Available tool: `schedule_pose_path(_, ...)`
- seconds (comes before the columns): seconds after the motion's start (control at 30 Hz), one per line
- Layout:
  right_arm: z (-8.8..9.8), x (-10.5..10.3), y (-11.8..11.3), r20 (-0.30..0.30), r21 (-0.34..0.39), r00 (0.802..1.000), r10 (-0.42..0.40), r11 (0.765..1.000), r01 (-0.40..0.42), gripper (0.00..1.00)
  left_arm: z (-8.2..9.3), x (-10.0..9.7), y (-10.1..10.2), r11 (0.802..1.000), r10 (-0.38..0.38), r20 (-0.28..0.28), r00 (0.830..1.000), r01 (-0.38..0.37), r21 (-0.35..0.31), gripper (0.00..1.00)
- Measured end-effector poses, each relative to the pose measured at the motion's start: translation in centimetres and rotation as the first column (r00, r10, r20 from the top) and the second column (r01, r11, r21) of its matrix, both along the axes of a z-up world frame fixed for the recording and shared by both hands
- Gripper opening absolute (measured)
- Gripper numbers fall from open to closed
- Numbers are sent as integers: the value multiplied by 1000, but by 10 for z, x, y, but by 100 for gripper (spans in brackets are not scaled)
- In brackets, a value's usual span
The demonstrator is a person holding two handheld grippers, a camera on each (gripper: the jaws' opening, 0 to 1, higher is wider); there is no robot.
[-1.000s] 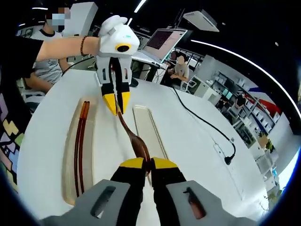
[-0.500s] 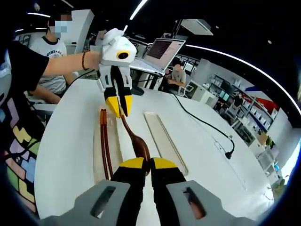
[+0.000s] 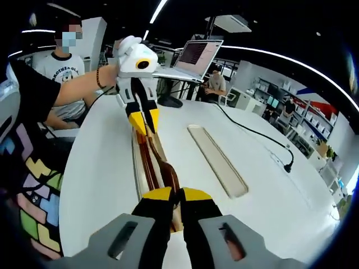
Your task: Arrange the utensils inside the cutlery case until each visible utensil rests in its matching compartment.
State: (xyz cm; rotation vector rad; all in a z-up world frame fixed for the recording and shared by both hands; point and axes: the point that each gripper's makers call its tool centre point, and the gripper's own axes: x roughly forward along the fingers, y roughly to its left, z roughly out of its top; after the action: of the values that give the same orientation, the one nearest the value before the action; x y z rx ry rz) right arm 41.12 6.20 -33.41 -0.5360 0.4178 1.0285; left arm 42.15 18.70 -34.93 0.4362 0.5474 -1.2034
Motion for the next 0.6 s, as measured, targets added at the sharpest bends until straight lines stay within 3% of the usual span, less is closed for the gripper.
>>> schedule_pose_path(0.07, -4, 2, -3, -24, 2, 1000, -13, 1000, 13, 3, -1, 5, 7, 1000, 17, 8, 1000, -17, 9, 3)
schedule_pose_path(0.23, -10, -5, 0, -151, 74, 988, -31, 996, 43, 3, 1, 6, 13, 999, 38, -25, 999, -38, -20, 3)
schedule_pose_path(0.37, -7, -8, 2, -269, 145, 962, -42, 986, 84, 3, 4, 3, 12, 999, 31, -10, 999, -31, -29, 3)
schedule_pose_path(0.43, -4, -10, 5, -293, 184, 956, -10, 981, 66, 3, 6, 2, 11, 999, 26, 2, 1000, -25, -30, 4)
schedule_pose_path(0.6, -11, -6, 0, -368, 169, 930, -19, 982, 87, 3, 10, 1, 13, 999, 24, 31, 999, -23, -27, 5)
